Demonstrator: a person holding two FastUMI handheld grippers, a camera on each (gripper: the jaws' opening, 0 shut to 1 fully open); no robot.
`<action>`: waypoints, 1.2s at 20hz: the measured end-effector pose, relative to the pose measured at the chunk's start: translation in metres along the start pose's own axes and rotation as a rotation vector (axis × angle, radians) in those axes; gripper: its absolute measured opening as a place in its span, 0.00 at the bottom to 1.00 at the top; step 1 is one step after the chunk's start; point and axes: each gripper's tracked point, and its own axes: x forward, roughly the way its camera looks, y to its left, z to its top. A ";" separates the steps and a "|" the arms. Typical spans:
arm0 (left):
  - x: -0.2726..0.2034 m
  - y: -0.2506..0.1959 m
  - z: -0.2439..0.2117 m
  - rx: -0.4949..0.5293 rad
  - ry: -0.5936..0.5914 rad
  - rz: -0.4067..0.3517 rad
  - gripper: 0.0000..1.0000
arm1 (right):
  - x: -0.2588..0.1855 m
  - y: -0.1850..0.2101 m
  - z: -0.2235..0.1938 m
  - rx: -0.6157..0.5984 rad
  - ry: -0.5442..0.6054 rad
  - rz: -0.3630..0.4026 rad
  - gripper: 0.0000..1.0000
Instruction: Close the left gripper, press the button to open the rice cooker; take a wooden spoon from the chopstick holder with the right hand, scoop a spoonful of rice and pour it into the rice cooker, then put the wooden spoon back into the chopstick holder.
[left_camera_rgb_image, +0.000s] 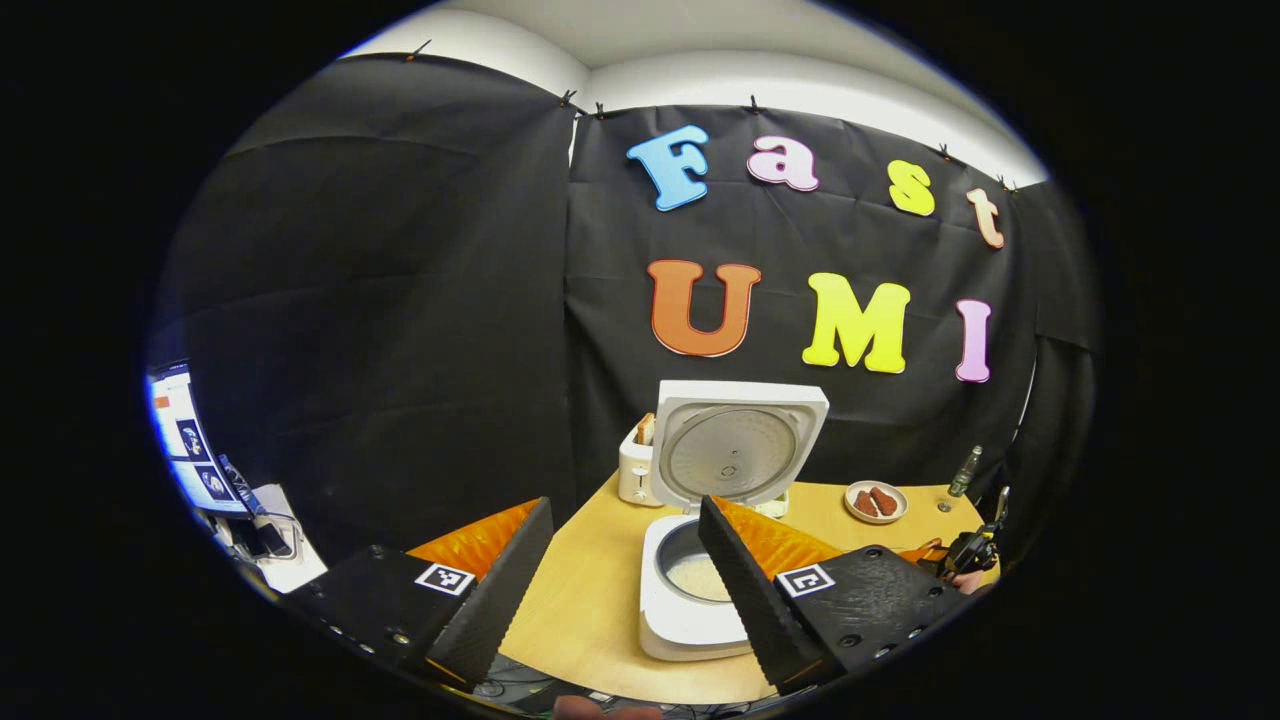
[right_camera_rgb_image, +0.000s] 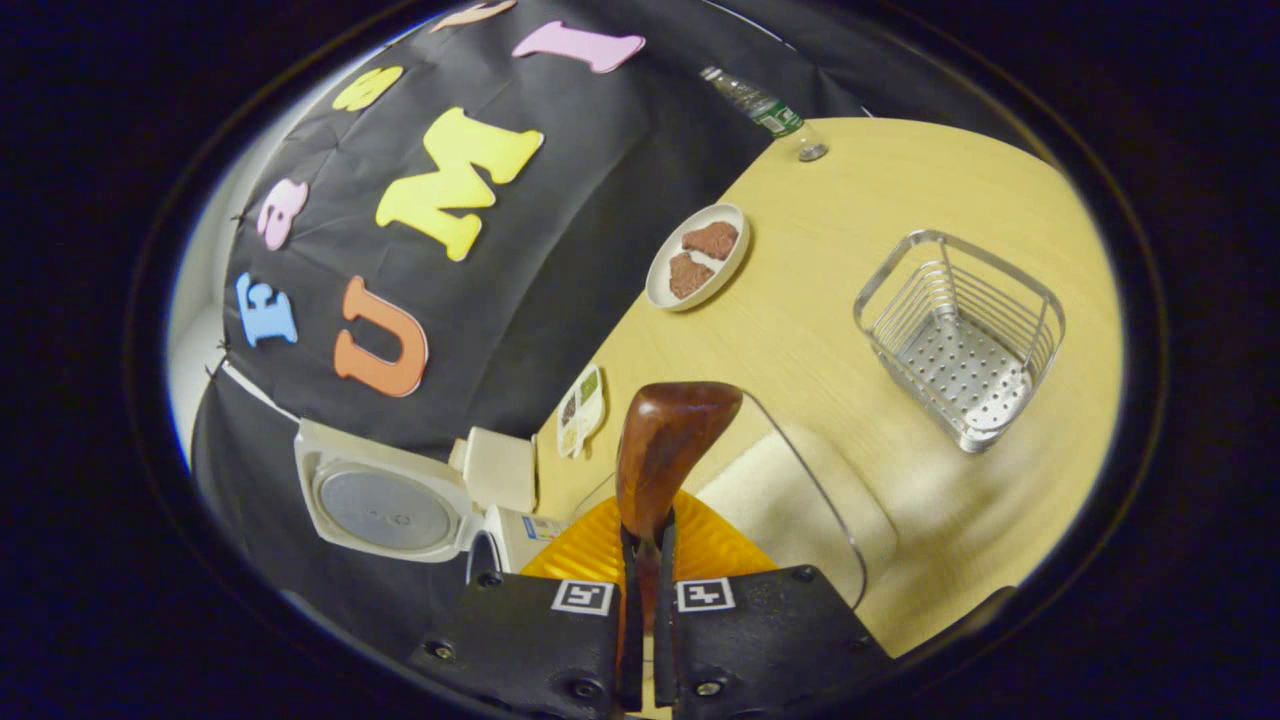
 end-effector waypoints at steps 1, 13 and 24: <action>0.000 -0.006 0.001 -0.005 -0.001 -0.006 0.94 | -0.006 0.001 0.010 0.018 -0.008 0.019 0.10; -0.005 -0.052 0.009 -0.032 -0.036 -0.029 0.94 | -0.049 0.117 0.049 0.023 0.011 0.279 0.09; -0.015 -0.034 0.007 -0.067 -0.076 0.017 0.94 | 0.025 0.234 -0.029 -0.234 0.127 0.348 0.09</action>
